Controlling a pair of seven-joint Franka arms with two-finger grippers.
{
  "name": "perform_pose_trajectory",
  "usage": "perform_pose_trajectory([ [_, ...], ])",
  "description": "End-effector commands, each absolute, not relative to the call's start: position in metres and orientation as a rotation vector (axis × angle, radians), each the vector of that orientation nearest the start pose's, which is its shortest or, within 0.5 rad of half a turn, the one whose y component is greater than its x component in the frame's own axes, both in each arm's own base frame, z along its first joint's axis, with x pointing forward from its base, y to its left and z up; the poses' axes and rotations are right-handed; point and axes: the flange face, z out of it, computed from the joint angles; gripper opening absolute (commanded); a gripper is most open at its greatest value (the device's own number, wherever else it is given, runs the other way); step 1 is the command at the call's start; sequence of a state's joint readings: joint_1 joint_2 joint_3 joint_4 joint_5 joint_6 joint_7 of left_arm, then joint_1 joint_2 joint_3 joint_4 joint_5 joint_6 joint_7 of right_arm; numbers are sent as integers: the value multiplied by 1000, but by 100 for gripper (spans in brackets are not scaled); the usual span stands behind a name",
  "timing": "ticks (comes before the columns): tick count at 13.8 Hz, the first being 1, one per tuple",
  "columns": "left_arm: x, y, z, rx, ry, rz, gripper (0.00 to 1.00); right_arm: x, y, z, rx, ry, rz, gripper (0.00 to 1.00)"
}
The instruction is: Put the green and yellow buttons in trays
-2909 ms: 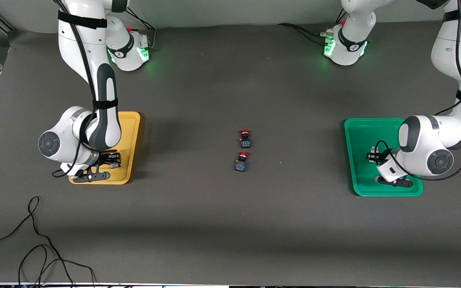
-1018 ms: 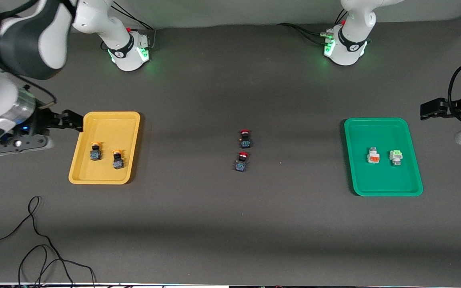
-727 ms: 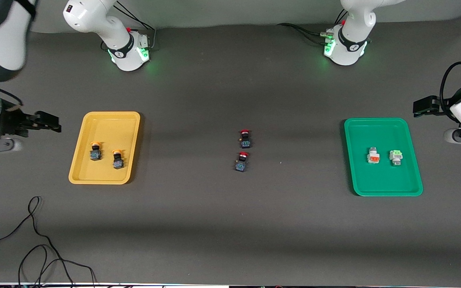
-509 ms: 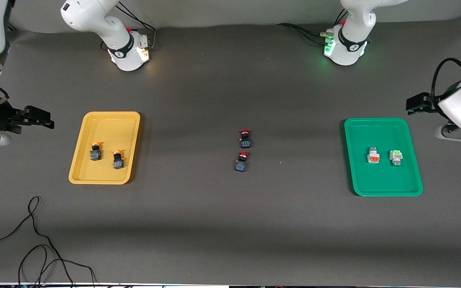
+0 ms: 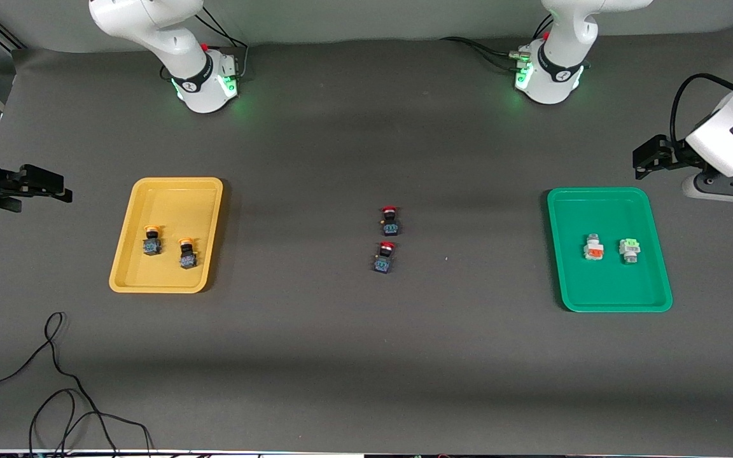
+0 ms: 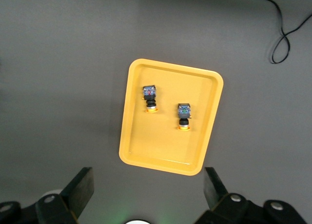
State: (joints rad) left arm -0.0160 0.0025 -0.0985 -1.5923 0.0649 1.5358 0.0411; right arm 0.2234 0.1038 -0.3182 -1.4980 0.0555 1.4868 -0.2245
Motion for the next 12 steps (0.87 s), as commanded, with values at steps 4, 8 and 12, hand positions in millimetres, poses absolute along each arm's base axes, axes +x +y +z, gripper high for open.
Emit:
perform_pose_trajectory([
  [4, 543, -55, 601, -3105, 185, 77, 100, 543, -37, 598, -3147, -146, 82, 100],
  [8, 543, -53, 601, -3105, 180, 79, 100, 542, -30, 602, -3172, -101, 78, 100],
  [12, 541, -51, 600, -3104, 175, 101, 100, 547, -32, 606, -3174, -72, 65, 100],
])
